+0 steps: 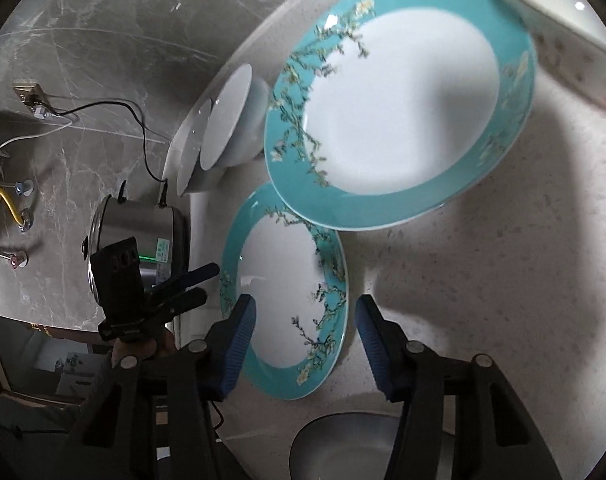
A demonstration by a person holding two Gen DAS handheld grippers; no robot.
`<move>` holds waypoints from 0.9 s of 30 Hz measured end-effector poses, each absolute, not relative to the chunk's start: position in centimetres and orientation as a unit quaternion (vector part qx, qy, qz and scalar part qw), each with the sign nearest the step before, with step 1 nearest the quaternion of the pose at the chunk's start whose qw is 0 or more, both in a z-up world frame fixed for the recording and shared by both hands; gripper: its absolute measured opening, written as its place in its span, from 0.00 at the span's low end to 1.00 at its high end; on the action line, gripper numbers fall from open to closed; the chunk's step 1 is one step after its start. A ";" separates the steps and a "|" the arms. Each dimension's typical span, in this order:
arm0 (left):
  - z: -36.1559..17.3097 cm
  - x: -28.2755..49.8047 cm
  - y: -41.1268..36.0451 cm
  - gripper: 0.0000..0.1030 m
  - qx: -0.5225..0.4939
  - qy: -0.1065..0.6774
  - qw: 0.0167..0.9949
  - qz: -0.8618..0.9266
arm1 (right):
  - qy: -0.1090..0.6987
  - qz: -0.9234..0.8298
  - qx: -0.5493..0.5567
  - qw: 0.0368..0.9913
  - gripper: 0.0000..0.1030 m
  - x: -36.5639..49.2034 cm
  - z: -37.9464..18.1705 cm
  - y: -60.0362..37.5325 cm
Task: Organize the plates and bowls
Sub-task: 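Move the right tool to the teal-rimmed floral plate and grip its rim, then carry the teal-rimmed plate with the right tool onto the grey-rimmed plate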
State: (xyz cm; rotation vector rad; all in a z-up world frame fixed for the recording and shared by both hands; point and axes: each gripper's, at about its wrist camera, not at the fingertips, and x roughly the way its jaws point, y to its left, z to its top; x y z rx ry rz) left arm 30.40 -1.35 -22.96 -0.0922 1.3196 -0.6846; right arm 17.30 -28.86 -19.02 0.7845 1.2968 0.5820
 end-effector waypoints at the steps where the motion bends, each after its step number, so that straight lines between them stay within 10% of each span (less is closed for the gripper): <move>1: -22.9 30.4 -1.6 0.74 -0.038 0.598 0.737 -0.313 | 0.581 0.263 0.350 0.686 0.55 17.4 -19.3 -28.7; 5: -23.1 30.5 -2.4 0.51 -0.037 0.606 0.730 -0.314 | 0.585 0.272 0.355 0.676 0.55 17.5 -20.2 -28.4; 23: -23.5 30.4 -2.6 0.19 -0.044 0.625 0.709 -0.323 | 0.588 0.282 0.350 0.672 0.53 17.9 -20.2 -27.4; 27: -23.7 30.5 -2.3 0.16 -0.050 0.629 0.709 -0.314 | 0.609 0.261 0.316 0.679 0.34 18.1 -20.0 -27.1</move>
